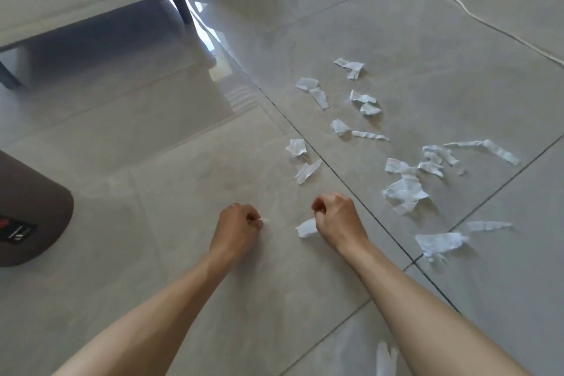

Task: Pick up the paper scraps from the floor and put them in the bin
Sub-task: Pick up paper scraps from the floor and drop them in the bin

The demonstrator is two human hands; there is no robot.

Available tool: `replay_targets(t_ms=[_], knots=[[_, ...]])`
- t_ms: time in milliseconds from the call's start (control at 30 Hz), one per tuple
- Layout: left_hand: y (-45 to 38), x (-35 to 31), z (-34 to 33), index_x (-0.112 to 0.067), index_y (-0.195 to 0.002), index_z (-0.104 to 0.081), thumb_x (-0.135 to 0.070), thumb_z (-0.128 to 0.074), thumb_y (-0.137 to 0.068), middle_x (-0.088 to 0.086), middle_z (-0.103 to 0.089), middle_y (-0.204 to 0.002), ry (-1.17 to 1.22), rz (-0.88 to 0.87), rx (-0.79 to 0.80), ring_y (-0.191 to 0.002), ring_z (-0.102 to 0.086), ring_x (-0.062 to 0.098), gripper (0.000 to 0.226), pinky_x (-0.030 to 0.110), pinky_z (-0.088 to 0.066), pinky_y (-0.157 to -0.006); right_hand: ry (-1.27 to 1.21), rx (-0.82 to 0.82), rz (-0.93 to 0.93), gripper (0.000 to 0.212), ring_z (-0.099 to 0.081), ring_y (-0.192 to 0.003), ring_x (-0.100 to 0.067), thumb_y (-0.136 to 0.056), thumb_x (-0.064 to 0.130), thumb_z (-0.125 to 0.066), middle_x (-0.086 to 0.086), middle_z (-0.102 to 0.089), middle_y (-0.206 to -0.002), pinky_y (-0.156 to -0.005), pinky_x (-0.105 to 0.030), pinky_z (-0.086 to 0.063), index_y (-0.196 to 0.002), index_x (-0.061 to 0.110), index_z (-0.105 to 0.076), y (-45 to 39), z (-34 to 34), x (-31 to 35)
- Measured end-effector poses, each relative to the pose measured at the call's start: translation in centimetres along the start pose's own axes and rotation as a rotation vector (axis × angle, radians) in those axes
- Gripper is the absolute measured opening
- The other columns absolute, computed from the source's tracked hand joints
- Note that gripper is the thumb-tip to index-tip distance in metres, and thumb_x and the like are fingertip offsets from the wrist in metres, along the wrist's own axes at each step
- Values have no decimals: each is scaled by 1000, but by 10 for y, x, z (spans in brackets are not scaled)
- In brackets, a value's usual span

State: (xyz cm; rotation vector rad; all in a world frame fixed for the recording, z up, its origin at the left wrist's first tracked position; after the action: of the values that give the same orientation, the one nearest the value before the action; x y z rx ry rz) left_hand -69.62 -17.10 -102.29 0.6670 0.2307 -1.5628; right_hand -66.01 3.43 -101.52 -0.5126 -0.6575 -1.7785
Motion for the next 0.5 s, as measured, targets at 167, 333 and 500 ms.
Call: replay_targets(t_ms=[167,333,500], knots=[[-23,-12,3,-13,-74,-74,-14,-72,-81,1,-67,-75,83,11,-39,-73,-61,15,7,20,-39,-67,-39,-71,-3,17,-59,-88,-23,-82,2,-53,-10,-64,-92,-73,-27,-46,-90,6,-67,-31,17,1],[-67,-41,10,-13,-68,-70,-19,-78,-78,2,-60,-88,165,-21,-93,-76,-58,16,13,22,-40,-68,5,-66,2,30,-59,-92,-30,-84,2,-52,-12,-52,-111,-82,-39,-50,-112,11,-59,-59,18,7],[-118,-76,5,-5,-77,-73,-9,-71,-81,3,-59,-101,11,-119,-51,-86,-59,20,6,23,-43,-74,80,2,44,42,-59,-92,-32,-86,5,-54,-12,-44,-119,-82,-34,-49,-127,14,-50,-90,13,13]])
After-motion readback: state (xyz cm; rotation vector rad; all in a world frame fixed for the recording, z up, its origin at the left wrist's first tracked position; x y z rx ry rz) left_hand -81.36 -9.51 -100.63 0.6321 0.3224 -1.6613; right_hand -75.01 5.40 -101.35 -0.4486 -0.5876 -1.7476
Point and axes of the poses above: each hand's wrist, its own y-axis away from the middle knuckle, its own z-axis out of the back of the hand, x = y × z, the point moved 6 cm from there along -y, towards the middle knuckle
